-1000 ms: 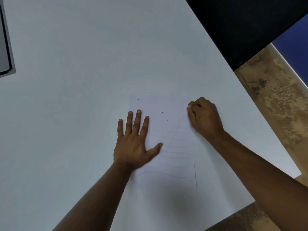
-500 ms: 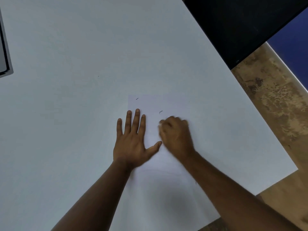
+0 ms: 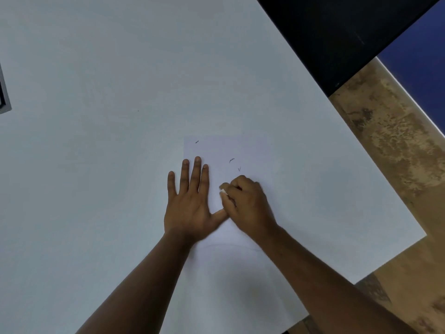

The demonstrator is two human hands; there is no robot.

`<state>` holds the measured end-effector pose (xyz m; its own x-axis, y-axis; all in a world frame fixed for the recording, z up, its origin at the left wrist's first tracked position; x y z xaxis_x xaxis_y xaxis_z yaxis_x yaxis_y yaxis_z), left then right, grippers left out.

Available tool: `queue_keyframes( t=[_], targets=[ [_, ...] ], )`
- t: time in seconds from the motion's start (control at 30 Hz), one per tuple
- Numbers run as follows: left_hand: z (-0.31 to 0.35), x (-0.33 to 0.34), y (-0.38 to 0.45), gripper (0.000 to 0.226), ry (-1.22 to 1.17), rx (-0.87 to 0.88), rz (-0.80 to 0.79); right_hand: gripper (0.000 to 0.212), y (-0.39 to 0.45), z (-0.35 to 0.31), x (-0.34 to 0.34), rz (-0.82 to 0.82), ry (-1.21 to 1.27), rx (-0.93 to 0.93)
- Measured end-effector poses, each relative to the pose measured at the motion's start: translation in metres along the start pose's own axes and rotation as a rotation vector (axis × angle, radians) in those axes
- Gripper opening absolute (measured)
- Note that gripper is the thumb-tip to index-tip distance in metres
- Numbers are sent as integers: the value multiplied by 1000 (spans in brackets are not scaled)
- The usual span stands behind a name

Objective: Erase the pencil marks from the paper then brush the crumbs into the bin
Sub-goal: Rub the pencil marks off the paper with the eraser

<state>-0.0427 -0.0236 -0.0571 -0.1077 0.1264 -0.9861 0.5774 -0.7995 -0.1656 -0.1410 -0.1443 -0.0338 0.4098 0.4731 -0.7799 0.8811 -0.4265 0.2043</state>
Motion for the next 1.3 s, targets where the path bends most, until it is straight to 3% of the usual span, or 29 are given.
queue_keyframes(
  t=[0.17, 0.33, 0.53, 0.67, 0.77, 0.93, 1.07, 1.17, 1.3],
  targets=[
    [3, -5, 1, 105, -29, -30, -14, 18, 11, 64, -46, 202, -332, 127],
    [2, -5, 0, 105, -26, -31, -12, 18, 14, 47, -42, 180, -137, 220],
    [-1, 0, 0, 103, -15, 7, 0, 26, 2, -13, 8, -3, -88, 26],
    [2, -3, 1, 105, -29, -14, -23, 10, 15, 37, -22, 156, -368, 110],
    [2, -4, 2, 105, -32, -14, -15, 22, 16, 53, -38, 206, -297, 218],
    [1, -2, 2, 106, -42, -1, -8, 30, 14, 2, -6, 73, -35, 206],
    [0, -1, 2, 106, -38, 1, -16, 19, 12, -1, -2, 53, -186, 126],
    [1, -5, 1, 106, -49, -9, -22, 9, 17, 41, -31, 174, -325, 235],
    [1, -6, 1, 105, -49, -5, -31, 21, 25, 62, -48, 171, -151, 252]
  ],
)
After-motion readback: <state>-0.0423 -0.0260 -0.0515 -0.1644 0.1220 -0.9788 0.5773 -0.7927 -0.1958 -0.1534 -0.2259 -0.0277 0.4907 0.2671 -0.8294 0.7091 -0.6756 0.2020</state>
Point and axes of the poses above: each hand's wrist, its own y-axis towards the middle knuckle, its own x-axis out of the palm, z = x × y, the point moved 2 cm from there along y, towards the middle knuckle, and after that the axes turned 9 degrees about y, right-handed, at the moved point
